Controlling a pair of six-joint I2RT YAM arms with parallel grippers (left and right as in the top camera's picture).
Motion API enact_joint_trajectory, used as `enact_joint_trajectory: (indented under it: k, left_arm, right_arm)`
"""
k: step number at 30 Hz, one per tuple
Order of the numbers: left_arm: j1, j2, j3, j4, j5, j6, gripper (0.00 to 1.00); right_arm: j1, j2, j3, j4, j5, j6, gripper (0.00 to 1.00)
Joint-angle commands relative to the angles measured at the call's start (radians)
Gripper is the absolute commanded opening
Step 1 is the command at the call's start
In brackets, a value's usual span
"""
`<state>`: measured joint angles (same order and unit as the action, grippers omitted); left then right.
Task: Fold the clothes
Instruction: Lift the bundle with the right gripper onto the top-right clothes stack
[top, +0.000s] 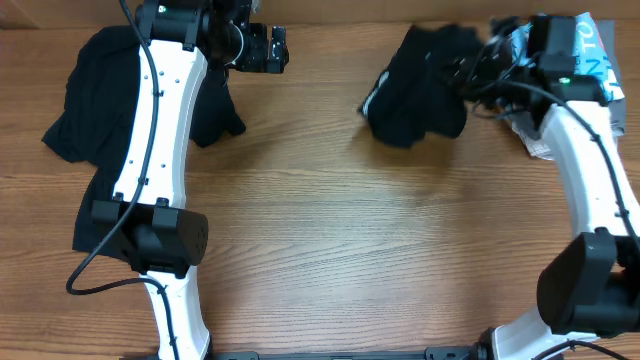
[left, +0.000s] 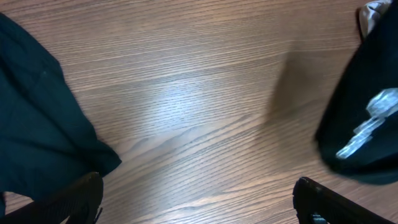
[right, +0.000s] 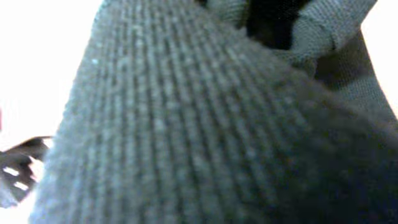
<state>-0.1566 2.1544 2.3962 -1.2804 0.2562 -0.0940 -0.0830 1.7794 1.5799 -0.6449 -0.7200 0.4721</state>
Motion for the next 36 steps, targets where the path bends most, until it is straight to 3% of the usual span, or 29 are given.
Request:
enact_joint_trajectory:
  k: [1,9,21,31,36]
  left_arm:
    - [-0.001,-0.021,0.013,-0.002,-0.005,0.027,1.0]
    - [-0.001,-0.021,0.013,-0.002,-0.006,0.027,1.0]
    - [-0.001,-0.021,0.013,-0.002,-0.048,0.027,1.0]
    - [-0.001,-0.021,0.013,-0.001,-0.057,0.027,1.0]
    - [-0.001,-0.021,0.013,0.002,-0.058,0.027,1.0]
  right_arm:
    - [-0.044,-0.031,0.071,0.093,0.035,0.144,0.04]
    - [-0.14,-0.031,0.076,0.426,0.193,0.415,0.04]
    - [-0.268,0.017,0.076,0.616,0.395,0.575,0.04]
    - [-0.308,0.15,0.076,0.654,0.377,0.599,0.04]
    - [-0.314,0.188,0.076,0.455,0.418,0.602,0.04]
